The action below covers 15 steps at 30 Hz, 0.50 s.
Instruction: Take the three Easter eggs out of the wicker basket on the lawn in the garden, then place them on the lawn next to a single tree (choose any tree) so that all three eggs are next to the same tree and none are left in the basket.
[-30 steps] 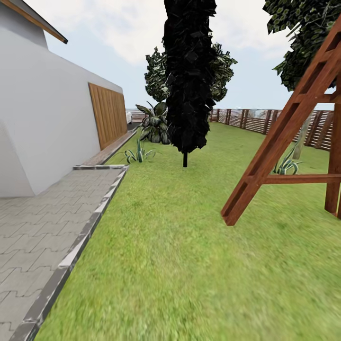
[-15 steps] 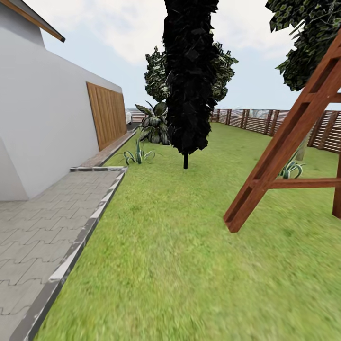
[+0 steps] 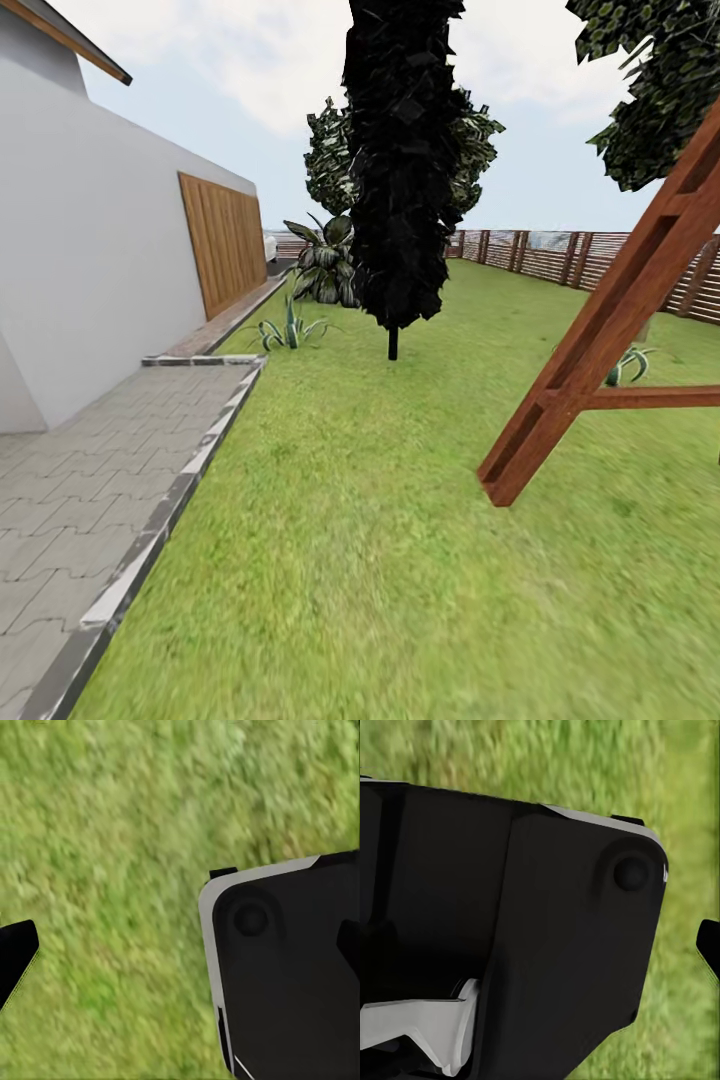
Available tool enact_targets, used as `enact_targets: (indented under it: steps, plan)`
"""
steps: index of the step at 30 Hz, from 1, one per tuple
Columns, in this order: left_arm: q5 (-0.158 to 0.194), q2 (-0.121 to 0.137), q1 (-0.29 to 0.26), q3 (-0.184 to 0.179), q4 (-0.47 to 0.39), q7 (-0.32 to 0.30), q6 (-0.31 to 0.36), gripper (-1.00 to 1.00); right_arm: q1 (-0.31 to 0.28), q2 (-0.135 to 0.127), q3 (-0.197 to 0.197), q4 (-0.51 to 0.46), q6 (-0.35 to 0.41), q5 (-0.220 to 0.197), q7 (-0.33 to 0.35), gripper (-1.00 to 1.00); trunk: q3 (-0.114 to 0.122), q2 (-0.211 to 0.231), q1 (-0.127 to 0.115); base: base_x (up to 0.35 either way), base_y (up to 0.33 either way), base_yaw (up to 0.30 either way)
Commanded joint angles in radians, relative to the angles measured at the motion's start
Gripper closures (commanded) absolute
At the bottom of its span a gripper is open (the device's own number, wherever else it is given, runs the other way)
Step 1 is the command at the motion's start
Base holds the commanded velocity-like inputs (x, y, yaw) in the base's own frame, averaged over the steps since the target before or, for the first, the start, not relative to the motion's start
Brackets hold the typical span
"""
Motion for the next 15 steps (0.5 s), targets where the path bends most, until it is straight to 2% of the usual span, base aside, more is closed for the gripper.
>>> enact_targets:
  steps: [1, 15]
  plan:
    - [0.0, 0.0, -0.001, -0.005, 0.001, 0.001, -0.003, -1.0, 0.0, 0.0, 0.003, -0.001, -0.001, 0.0, 0.0, -1.0, -0.002, -0.001, 0.001, 0.336, 0.0, 0.0]
    - [-0.001, 0.0, -0.001, -0.005, 0.001, 0.001, -0.003, -1.0, 0.0, 0.0, 0.003, -0.001, -0.001, 0.0, 0.0, -1.0, -0.002, -0.001, 0.001, 0.336, 0.0, 0.0]
